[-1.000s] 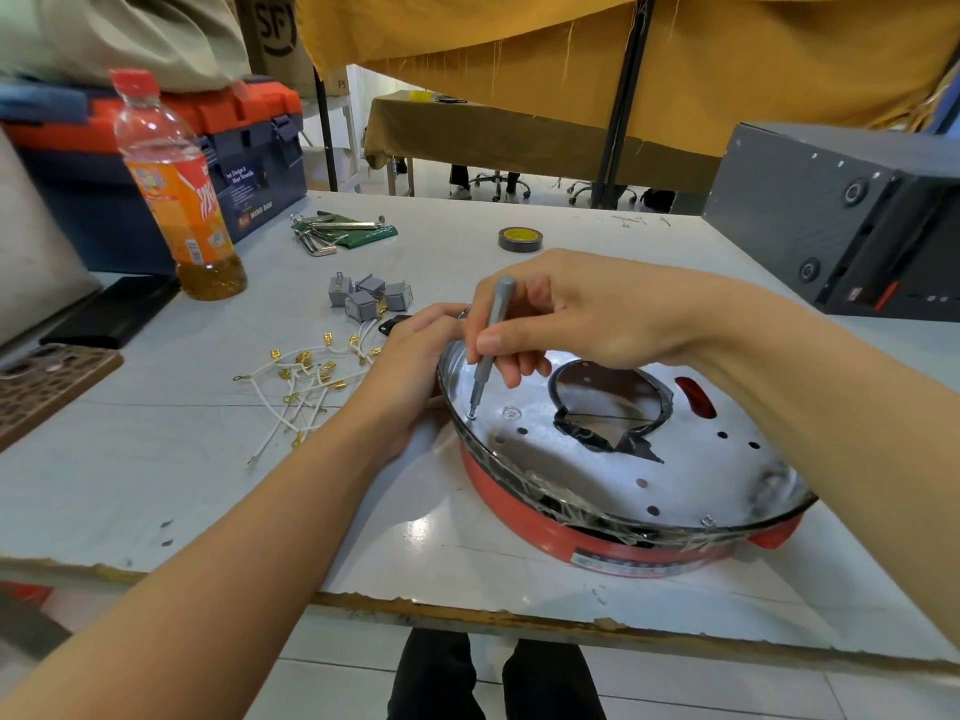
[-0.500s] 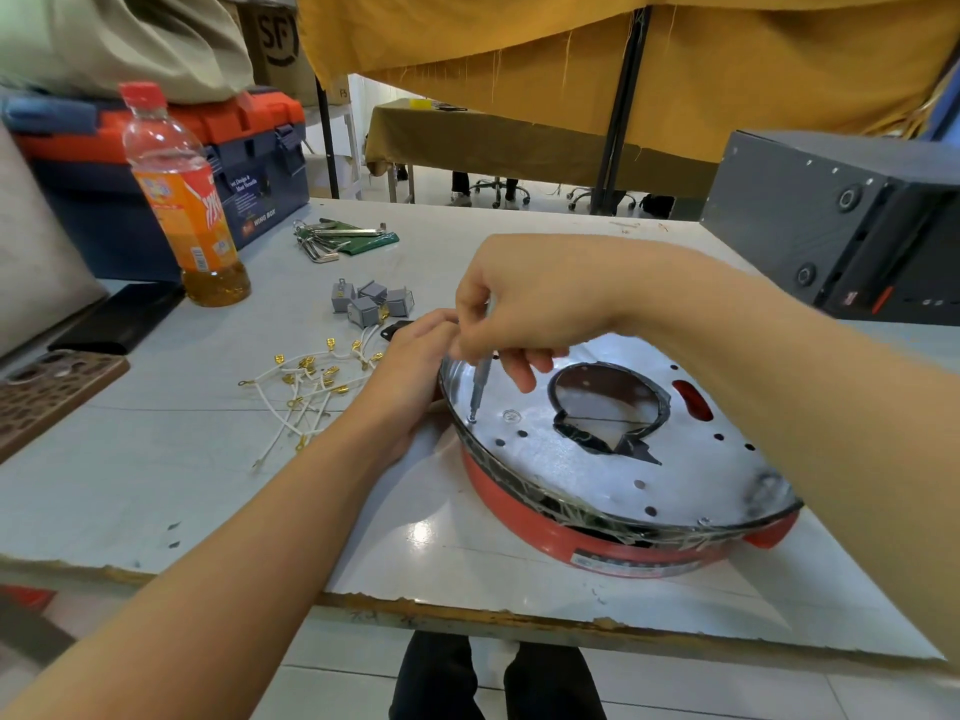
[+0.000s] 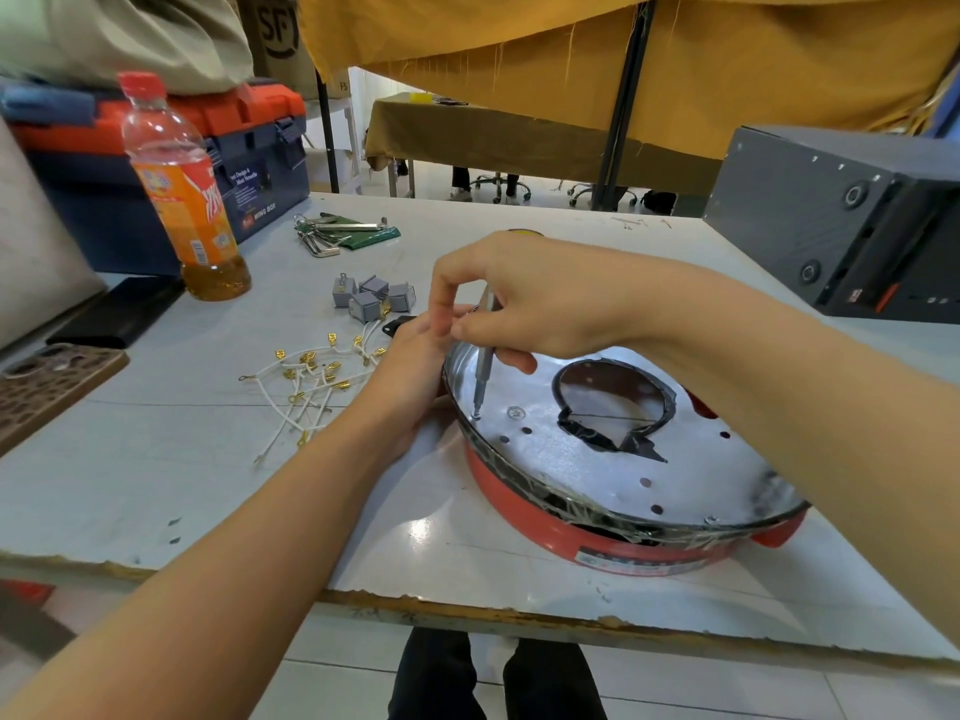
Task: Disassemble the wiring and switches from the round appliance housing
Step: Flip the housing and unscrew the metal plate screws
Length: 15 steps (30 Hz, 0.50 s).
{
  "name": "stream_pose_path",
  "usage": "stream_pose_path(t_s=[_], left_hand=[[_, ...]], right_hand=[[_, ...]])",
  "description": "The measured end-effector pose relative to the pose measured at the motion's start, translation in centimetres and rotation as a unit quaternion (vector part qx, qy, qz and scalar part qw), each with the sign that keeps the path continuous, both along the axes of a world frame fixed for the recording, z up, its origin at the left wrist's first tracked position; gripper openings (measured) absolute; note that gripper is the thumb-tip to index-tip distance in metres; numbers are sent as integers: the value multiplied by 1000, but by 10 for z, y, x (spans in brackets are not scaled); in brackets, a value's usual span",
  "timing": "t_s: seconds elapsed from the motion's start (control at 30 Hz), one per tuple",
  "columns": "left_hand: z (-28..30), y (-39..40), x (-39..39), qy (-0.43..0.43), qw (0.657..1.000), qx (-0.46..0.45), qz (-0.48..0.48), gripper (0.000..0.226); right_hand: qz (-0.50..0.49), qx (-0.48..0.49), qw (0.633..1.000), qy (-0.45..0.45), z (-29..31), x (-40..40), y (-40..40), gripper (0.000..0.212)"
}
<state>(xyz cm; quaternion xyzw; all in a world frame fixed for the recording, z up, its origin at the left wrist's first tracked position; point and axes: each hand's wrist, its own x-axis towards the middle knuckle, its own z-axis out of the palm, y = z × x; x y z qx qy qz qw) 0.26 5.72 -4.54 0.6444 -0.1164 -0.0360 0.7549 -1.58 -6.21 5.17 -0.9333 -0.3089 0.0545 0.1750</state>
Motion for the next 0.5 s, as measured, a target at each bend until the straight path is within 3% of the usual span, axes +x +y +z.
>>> stream_pose_path(t_s=[0.17,0.3,0.5], left_hand=[[-2,-1,1,11,999,-36,-8,33],[-1,0,-1,6,1000,-28,-3,18],[1,1,-2,-6,1000,12,-13,41]], right_hand=[[33,-12,999,5,3,0,-3,8],[57,-3,998,12,4,-3,-5,5],[35,-43,998,-27,5,-6,-3,6]])
